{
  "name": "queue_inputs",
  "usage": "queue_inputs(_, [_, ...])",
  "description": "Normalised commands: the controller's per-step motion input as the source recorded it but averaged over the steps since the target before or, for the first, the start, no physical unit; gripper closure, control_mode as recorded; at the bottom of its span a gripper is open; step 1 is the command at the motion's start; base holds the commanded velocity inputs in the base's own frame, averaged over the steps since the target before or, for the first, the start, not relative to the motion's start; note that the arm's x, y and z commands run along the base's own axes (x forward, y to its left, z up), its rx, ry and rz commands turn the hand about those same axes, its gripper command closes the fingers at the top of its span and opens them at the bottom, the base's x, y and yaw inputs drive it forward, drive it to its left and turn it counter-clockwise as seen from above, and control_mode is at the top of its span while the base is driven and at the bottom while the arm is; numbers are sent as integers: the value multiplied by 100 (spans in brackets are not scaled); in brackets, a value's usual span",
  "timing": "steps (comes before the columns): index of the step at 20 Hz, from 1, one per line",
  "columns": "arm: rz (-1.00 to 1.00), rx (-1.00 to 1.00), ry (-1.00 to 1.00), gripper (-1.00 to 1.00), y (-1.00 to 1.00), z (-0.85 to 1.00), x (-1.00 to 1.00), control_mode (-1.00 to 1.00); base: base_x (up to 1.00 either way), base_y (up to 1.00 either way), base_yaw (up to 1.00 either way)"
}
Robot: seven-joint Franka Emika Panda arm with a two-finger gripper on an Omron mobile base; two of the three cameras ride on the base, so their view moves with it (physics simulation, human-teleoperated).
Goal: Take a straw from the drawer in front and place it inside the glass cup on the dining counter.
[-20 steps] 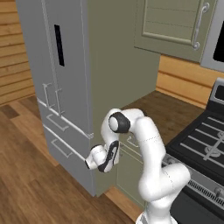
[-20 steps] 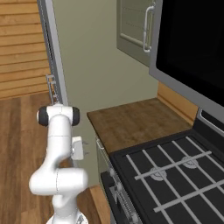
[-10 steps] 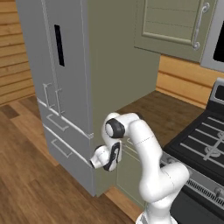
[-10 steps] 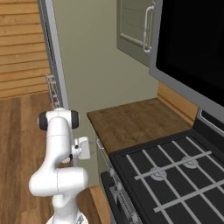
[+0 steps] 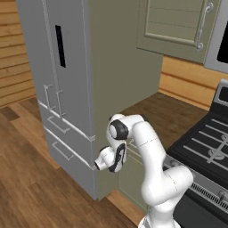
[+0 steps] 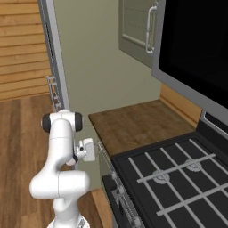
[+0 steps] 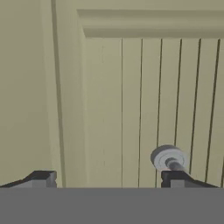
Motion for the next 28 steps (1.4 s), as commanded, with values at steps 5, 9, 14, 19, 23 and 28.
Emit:
queue_inputs(5, [0, 0, -1, -100, -12, 24, 0, -100, 0, 0, 0])
queue_inputs(9, [0, 0, 0, -100, -22, 10, 0, -100, 0, 0, 0])
queue_inputs(14, [0, 0, -4, -100, -10, 8, -33, -100, 0, 0, 0])
queue_inputs(19, [0, 0, -12, -100, 0, 11, -65, -100, 0, 0, 0])
queue_inputs(23, [0, 0, -13, -100, 0, 26, -41, -100, 0, 0, 0])
queue_inputs(28, [0, 0, -13, -100, -5, 39, -11, -100, 0, 0, 0])
